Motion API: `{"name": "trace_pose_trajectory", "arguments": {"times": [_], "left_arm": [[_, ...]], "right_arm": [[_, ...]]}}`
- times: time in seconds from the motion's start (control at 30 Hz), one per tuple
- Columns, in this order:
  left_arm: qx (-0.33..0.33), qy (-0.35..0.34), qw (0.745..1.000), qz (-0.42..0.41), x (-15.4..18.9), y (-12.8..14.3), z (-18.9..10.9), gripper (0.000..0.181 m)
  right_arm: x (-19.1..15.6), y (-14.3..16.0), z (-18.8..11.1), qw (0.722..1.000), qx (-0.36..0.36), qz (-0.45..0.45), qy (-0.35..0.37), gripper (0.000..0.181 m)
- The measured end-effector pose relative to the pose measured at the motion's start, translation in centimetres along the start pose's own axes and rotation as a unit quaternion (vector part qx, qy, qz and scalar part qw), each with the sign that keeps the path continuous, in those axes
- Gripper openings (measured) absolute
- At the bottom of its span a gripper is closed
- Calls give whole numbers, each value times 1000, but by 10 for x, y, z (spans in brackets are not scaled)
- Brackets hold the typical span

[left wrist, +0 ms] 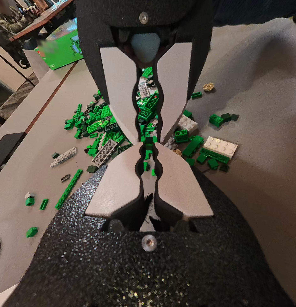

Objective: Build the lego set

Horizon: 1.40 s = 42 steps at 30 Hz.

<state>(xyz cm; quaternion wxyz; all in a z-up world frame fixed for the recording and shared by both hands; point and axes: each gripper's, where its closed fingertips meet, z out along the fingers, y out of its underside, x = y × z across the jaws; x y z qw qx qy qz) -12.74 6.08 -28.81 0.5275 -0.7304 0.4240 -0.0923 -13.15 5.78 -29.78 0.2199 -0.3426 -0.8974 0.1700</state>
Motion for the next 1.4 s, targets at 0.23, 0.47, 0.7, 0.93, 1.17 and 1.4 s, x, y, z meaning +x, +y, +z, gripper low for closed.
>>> {"name": "trace_pose_trajectory", "arguments": {"times": [0.23,0.47,0.7,0.93,1.17,1.4], "left_arm": [[-9,26,1000,14,7,4,1,8],[-15,63,998,8,14,5,-1,8],[28,141,985,-97,19,-3,-9,8],[49,129,978,-159,5,-6,-11,8],[73,143,963,-214,5,-16,-11,8],[154,226,905,-327,5,-40,-25,8]], "right_arm": [[-6,5,2,998,-30,-61,9,7],[-9,4,3,978,-55,-190,61,6],[-5,0,-5,953,-54,-267,135,0],[3,-1,-14,965,-20,-200,169,1],[7,-13,-24,951,18,-213,222,22],[11,-36,-42,900,81,-273,329,22]]}}
